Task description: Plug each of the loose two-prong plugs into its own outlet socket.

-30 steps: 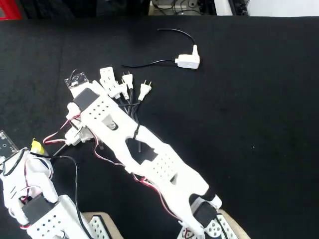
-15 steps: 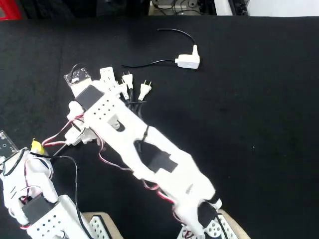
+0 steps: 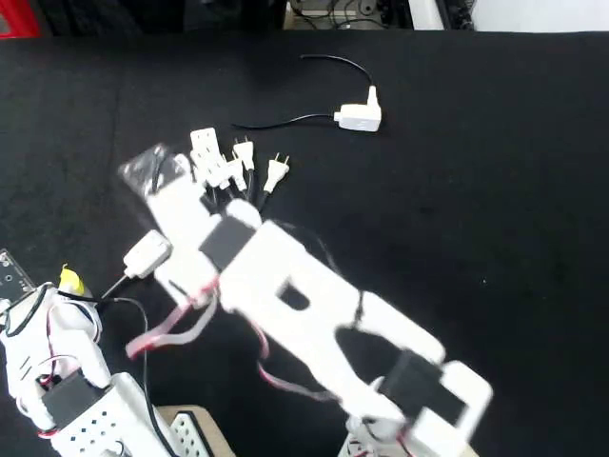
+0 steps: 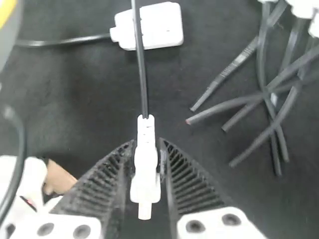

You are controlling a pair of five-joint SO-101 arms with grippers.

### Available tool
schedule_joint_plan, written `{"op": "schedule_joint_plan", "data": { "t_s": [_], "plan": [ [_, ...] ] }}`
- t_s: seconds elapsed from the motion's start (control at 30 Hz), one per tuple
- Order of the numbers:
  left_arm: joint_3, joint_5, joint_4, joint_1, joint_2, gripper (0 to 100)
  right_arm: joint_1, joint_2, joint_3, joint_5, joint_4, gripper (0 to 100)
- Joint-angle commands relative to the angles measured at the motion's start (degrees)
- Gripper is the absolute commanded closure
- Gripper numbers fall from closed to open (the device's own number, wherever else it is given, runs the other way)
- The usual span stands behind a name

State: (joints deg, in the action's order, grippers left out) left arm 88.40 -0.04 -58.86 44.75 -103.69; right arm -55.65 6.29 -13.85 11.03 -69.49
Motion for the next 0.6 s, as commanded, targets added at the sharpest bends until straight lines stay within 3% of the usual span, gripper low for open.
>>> {"op": "schedule_joint_plan", "data": {
  "t_s": [0.0, 0.13, 0.27, 0.57],
  "plan": [
    [-0.31, 0.00, 1.32, -0.22, -0.44, 79, -4.57, 10.24, -14.73, -5.36, 15.03, 98.7],
    [-0.48, 0.09, 1.23, -0.31, -0.44, 79, -9.23, 20.70, -32.22, -10.81, 32.62, 98.7],
    [-0.66, 3.43, 1.23, -0.31, -0.44, 79, -9.58, 31.69, -45.76, -11.60, 48.18, 98.7],
    [-2.59, 6.42, 1.23, -0.40, -0.44, 79, -7.12, 40.92, -58.24, -11.43, 69.27, 98.7]
  ]
}}
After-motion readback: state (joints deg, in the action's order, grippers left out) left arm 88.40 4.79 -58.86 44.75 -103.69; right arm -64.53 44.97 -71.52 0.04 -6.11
